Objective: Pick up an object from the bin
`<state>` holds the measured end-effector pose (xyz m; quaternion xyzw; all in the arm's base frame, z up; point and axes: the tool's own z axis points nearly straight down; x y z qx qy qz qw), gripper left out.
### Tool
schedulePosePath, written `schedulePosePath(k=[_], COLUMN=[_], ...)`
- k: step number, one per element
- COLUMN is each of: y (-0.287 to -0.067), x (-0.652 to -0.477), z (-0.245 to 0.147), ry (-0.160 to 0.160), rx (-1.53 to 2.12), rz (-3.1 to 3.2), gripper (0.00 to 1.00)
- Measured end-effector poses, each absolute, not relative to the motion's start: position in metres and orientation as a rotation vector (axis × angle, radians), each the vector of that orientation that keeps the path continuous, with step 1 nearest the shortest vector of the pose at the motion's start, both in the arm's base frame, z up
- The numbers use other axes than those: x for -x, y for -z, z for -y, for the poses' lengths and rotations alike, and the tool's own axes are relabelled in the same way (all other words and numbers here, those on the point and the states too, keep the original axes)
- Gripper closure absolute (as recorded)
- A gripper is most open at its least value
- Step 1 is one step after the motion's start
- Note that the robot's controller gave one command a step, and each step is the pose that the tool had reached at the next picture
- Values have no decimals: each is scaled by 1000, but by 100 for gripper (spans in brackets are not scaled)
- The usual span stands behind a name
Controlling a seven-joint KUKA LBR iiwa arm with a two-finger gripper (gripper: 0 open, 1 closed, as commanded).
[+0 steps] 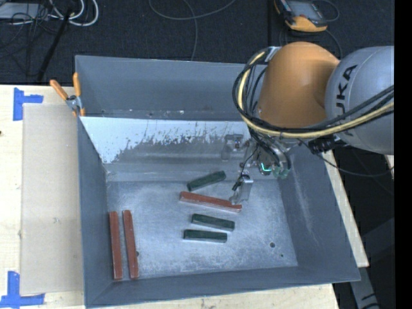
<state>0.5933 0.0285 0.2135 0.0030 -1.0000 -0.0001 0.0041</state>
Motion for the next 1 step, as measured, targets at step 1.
schedulePosePath(k=[1], y=[-68], x=[-621], z=[-35], ry=[0], rx=[498], rz=[3102], gripper=[0])
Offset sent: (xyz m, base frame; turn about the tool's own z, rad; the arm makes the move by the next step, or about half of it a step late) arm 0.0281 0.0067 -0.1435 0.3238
